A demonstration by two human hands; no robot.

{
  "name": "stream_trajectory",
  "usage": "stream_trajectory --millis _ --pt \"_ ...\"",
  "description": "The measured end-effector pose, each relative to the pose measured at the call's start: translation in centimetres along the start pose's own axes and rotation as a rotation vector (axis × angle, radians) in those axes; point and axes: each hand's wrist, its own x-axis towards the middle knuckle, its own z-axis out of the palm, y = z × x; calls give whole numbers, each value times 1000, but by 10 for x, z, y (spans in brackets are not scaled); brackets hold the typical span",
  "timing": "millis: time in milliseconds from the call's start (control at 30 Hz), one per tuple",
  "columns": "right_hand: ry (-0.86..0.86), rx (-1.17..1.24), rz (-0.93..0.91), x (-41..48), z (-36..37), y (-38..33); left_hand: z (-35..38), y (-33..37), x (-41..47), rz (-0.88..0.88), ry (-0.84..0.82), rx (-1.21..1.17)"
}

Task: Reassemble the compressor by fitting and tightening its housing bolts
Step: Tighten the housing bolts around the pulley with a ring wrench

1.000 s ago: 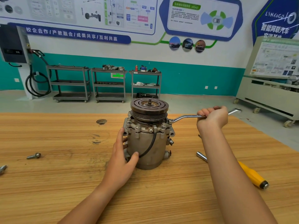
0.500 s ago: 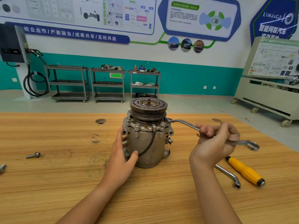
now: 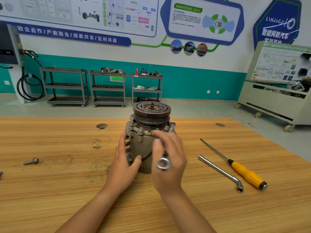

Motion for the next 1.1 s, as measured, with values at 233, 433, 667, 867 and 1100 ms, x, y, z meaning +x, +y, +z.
stream_trajectory --millis 233,433,667,867,1100 --pt "-189 -259 80 -5 50 -14 3 7 0 46 69 -127" --pt "-71 -201 -48 19 51 -12 10 -9 9 -94 84 47" --pt "619 625 242 110 -20 -23 0 5 -1 -14 15 5" --pt "586 1036 587 151 -63 13 0 5 0 -11 5 -3" --pt "363 1105 797 133 -56 72 -1 3 -1 -8 13 20"
